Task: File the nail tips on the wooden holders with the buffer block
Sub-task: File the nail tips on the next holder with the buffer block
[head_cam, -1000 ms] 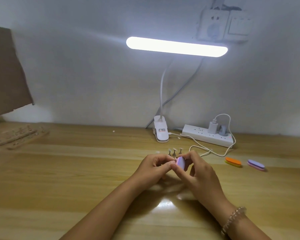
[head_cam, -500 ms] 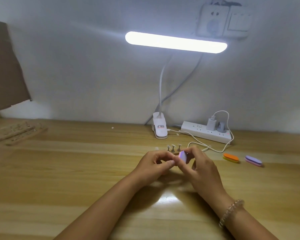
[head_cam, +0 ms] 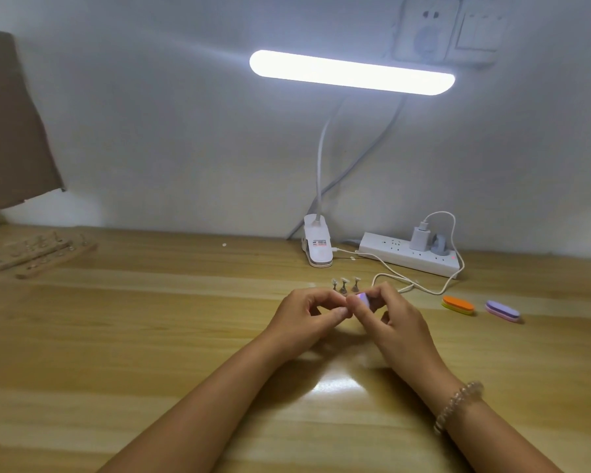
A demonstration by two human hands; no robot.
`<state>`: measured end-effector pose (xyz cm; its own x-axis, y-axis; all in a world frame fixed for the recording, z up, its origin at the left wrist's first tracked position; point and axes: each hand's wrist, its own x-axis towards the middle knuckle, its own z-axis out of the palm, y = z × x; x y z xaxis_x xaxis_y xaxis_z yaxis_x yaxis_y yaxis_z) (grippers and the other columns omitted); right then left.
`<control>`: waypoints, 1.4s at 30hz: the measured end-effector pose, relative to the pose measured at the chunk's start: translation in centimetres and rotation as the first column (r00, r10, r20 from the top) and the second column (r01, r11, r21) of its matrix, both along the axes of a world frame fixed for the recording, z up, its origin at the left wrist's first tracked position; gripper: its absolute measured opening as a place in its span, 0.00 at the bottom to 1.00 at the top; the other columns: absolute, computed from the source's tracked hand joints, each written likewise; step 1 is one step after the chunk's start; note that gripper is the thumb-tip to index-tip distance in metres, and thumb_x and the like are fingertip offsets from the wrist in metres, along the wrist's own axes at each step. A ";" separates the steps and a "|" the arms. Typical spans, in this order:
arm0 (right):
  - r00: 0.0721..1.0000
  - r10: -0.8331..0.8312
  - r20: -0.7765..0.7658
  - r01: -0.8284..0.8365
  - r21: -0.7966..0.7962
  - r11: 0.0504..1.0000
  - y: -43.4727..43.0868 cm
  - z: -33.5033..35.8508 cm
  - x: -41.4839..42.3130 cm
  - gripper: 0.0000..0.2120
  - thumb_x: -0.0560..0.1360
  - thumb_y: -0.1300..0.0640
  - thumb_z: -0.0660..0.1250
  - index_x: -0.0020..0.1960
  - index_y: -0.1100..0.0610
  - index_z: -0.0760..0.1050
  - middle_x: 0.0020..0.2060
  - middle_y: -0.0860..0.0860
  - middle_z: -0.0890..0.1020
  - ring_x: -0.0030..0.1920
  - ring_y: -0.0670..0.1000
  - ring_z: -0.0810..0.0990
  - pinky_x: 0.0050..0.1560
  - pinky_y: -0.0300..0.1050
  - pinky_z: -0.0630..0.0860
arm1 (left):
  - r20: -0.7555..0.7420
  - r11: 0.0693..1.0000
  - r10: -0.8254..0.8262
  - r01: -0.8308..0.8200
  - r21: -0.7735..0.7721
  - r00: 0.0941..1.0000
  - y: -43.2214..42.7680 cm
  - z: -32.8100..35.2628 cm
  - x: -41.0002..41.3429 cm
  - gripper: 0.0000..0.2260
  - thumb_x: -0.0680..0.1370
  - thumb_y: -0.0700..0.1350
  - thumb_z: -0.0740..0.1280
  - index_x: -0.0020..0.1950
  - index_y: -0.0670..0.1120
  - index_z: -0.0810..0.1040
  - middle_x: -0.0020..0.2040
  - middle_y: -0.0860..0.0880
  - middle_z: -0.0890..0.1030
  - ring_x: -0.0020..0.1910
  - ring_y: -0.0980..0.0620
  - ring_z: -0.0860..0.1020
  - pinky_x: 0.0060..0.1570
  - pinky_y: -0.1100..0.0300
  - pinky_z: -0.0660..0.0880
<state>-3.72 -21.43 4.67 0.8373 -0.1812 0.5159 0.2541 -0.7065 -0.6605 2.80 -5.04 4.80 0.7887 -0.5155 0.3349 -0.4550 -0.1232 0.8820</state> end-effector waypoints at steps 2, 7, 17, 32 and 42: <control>1.000 0.019 0.021 -0.018 -0.036 0.999 0.0 0.0 -0.1 0.20 0.71 0.32 0.59 0.46 0.48 0.75 0.39 0.43 0.79 0.39 0.46 0.77 0.37 0.45 0.73 | 0.016 1.000 0.016 -0.017 0.021 1.000 -0.1 -0.2 0.0 0.07 0.77 0.41 0.71 0.47 0.53 0.84 0.42 0.58 0.84 0.29 0.58 0.68 0.33 0.64 0.69; 0.999 0.024 0.041 -0.020 -0.080 0.997 0.5 -0.1 0.0 0.20 0.71 0.32 0.60 0.45 0.48 0.74 0.38 0.43 0.78 0.37 0.46 0.76 0.35 0.44 0.72 | 0.058 0.996 0.060 -0.063 0.061 0.997 -0.2 -0.4 0.0 0.02 0.76 0.44 0.73 0.46 0.51 0.84 0.40 0.57 0.83 0.27 0.61 0.68 0.33 0.65 0.66; 0.999 -0.042 0.012 0.042 -0.090 0.995 0.5 -0.1 0.1 0.19 0.70 0.33 0.67 0.43 0.49 0.71 0.35 0.45 0.77 0.35 0.46 0.75 0.36 0.48 0.73 | 0.078 0.990 0.113 -0.119 0.082 0.991 -0.2 -0.2 -0.3 0.10 0.74 0.41 0.74 0.42 0.59 0.83 0.35 0.61 0.82 0.27 0.65 0.71 0.32 0.69 0.65; 1.000 -0.028 0.006 0.029 -0.067 0.997 0.5 0.2 -0.2 0.16 0.73 0.37 0.63 0.49 0.48 0.75 0.42 0.41 0.79 0.41 0.46 0.78 0.40 0.50 0.76 | 0.180 0.989 0.124 -0.136 0.055 0.976 -0.3 -0.4 -0.4 0.09 0.78 0.45 0.70 0.46 0.60 0.82 0.42 0.58 0.84 0.29 0.67 0.73 0.33 0.68 0.67; 0.994 -0.108 -0.006 0.108 0.072 0.992 -0.2 0.3 0.0 0.13 0.73 0.39 0.65 0.49 0.48 0.76 0.38 0.42 0.80 0.33 0.43 0.74 0.36 0.42 0.69 | 0.157 0.943 0.333 -0.331 -0.036 0.930 -0.5 0.3 0.5 0.02 0.78 0.45 0.71 0.46 0.51 0.81 0.42 0.57 0.85 0.34 0.57 0.81 0.41 0.52 0.80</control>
